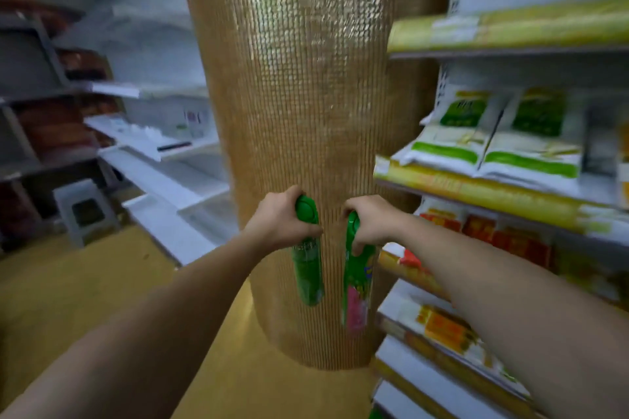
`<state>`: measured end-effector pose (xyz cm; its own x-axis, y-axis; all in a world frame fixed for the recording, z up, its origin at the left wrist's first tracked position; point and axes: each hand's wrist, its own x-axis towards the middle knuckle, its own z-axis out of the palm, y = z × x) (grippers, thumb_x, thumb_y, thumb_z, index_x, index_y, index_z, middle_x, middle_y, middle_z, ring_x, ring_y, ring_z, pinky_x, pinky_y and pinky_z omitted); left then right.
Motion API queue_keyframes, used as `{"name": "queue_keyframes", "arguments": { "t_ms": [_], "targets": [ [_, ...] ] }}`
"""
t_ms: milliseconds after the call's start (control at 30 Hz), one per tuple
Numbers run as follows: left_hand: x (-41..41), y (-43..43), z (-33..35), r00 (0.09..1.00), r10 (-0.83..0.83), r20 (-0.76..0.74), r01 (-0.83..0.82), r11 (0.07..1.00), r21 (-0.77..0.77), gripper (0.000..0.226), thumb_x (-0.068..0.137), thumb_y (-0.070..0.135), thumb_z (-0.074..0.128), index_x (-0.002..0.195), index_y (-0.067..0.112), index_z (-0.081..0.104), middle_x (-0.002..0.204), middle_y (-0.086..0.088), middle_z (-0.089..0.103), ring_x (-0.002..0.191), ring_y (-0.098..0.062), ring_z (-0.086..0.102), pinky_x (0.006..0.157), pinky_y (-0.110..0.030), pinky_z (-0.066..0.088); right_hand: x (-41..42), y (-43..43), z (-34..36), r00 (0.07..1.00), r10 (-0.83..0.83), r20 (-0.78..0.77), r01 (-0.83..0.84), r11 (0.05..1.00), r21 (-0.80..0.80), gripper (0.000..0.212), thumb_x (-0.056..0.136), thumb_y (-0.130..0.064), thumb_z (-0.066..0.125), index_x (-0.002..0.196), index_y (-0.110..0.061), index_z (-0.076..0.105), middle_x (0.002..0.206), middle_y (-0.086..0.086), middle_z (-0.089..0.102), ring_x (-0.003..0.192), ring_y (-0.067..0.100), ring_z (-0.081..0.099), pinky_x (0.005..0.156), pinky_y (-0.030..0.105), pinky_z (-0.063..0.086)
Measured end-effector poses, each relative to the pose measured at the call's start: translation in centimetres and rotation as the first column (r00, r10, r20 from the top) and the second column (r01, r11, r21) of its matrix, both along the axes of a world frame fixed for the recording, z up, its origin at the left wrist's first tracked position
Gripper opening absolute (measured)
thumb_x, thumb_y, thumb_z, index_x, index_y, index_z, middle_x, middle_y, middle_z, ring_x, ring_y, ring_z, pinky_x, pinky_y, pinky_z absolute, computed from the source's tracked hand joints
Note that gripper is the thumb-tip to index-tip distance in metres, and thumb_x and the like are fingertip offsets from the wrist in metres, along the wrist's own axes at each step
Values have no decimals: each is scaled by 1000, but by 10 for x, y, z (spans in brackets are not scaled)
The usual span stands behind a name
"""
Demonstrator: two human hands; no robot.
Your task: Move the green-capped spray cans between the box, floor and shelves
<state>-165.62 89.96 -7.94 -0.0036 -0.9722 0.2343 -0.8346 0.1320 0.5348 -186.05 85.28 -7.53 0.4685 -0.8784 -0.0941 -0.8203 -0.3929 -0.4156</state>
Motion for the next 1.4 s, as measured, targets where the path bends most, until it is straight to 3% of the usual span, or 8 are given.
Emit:
{"name": "queue_keyframes", "arguments": {
  "t_ms": [200,333,433,733,867,1067,1233,1400],
  "targets": [
    [-38,9,76,978,-180,107,193,973,-125,52,65,48,84,101,21,57,90,1,64,78,-13,63,60,-30,58,-36,49,75,969,-238,67,244,963,-117,75,59,-17,97,121,-23,55,111,3,52,80,20,61,44,30,54],
    [-80,19,104,921,-341,187,373,910,-180,57,66,55,84,102,21,54,86,2,61,75,-12,59,57,-27,52,-67,96,100,919,-391,49,393,899,-191,77,59,-22,98,125,-20,58,114,4,56,93,24,61,64,37,61],
    [-120,32,109,851,-471,234,514,838,-183,63,65,58,83,109,23,56,92,1,64,81,-17,63,69,-34,58,-96,141,110,852,-518,72,521,828,-209,72,58,-25,98,119,-17,62,110,4,60,90,20,61,59,30,55],
    [-268,131,108,555,-774,305,832,526,-178,59,61,60,78,103,23,58,92,-2,67,81,-21,63,70,-40,58,-207,315,129,546,-837,21,822,531,-206,61,58,-21,98,106,-17,61,99,3,60,87,24,64,58,40,62],
    [-342,199,112,423,-853,307,904,374,-207,60,61,60,78,104,23,60,94,-1,66,84,-22,61,69,-35,54,-258,410,133,381,-925,8,907,372,-196,62,61,-15,96,112,-14,61,102,8,60,73,23,63,43,29,52],
    [-452,317,103,222,-946,237,962,173,-211,61,63,56,82,104,19,59,91,-3,65,84,-23,62,71,-42,56,-329,552,130,159,-987,-14,972,160,-171,59,63,-12,95,111,-11,61,104,11,61,83,30,67,53,41,62],
    [-531,414,86,44,-985,169,989,18,-149,55,60,55,83,95,23,55,91,-1,64,81,-17,60,64,-37,54,-373,655,120,18,-998,-63,988,27,-149,62,64,-14,95,116,-11,60,105,10,60,84,29,66,54,38,62],
    [-598,492,69,-106,-990,98,987,-116,-108,53,62,48,85,98,21,57,91,-1,65,79,-16,64,56,-28,50,-417,738,91,-118,-990,-70,980,-105,-169,61,60,-20,96,107,-17,58,95,3,57,80,23,62,41,27,51]
  ]
}}
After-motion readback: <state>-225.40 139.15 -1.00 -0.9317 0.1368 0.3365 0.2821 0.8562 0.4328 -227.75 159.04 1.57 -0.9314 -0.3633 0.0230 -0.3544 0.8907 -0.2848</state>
